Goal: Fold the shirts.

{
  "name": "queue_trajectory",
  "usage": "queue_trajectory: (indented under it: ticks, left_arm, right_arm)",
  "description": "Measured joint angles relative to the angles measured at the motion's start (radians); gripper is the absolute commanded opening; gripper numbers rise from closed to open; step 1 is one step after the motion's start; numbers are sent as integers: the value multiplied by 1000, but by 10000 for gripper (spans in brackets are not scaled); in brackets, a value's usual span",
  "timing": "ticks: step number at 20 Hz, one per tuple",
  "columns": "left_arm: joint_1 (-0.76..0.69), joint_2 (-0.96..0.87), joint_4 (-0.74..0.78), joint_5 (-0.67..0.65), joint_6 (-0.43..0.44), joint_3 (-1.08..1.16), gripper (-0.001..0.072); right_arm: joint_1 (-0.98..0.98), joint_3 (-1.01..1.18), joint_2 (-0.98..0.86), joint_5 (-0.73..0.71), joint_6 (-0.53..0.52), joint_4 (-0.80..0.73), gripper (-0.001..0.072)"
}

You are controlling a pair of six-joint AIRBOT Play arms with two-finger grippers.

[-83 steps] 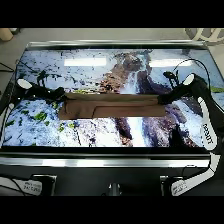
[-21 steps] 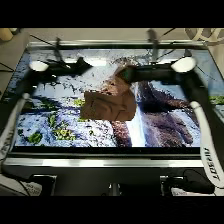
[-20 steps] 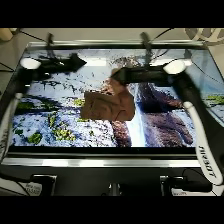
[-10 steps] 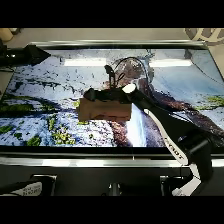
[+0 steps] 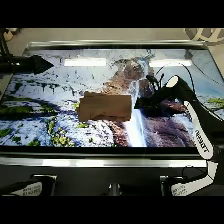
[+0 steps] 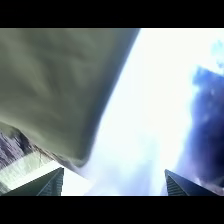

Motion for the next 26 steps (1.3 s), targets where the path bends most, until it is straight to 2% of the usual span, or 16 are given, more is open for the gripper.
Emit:
queue_trajectory:
  ticks: [3,10,11,12,13,15,17,20,26]
  left_arm:
    - [-15,0,0,-2,1,-37,23]
    - [-26,0,2,-2,0,-127,23]
    - [-27,0,2,-2,-1,-132,23]
    - [-27,0,0,-2,-1,-135,23]
    - [-28,0,1,-2,-1,-137,23]
    - [-28,0,0,-2,-1,-140,24]
    - [-28,0,1,-2,-2,-142,23]
    - [-28,0,1,-2,-2,-143,23]
    - [-28,0,1,-2,-2,-143,24]
  right_arm:
    - [12,-43,-22,-45,8,29,678]
    - [77,-66,-77,-196,-27,244,669]
    - [83,-67,-86,-206,-30,268,589]
    - [89,-68,-95,-219,-32,284,357]
    - [92,-69,-102,-220,-35,296,24]
    - [96,-67,-108,-224,-61,339,19]
    - [78,-48,-98,-206,-138,407,18]
    - [-3,35,-64,-120,-237,500,19]
    - [-337,195,-14,79,-272,560,20]
